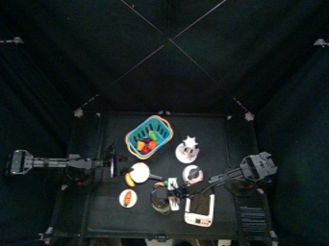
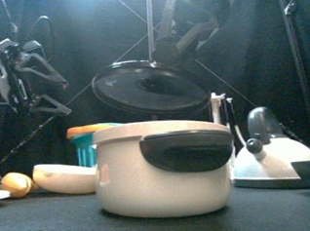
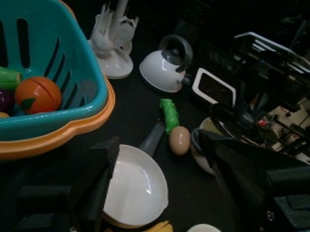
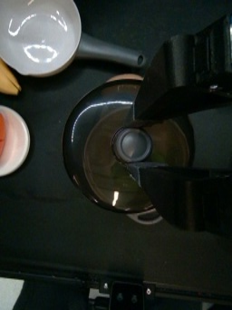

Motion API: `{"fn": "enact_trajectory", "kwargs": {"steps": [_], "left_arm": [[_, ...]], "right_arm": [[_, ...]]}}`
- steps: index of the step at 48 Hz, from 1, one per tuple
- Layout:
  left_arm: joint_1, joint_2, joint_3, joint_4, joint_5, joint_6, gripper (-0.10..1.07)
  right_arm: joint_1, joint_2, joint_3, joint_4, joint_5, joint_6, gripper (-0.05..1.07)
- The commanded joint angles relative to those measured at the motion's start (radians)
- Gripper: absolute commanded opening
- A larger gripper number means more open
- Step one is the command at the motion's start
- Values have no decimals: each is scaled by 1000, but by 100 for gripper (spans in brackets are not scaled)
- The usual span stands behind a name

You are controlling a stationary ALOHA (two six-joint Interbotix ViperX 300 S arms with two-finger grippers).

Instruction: Place lid onto pot

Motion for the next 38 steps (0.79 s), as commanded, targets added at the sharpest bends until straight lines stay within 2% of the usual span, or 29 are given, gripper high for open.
{"fn": "enact_trajectory", "kwargs": {"steps": [1, 38], "left_arm": [[0, 3, -9, -6, -3, 0, 101], [-3, 3, -3, -9, -3, 2, 101]], "right_arm": [[3, -2, -25, 20, -3, 2, 56], [5, 48, -37, 44, 35, 2, 56]]}}
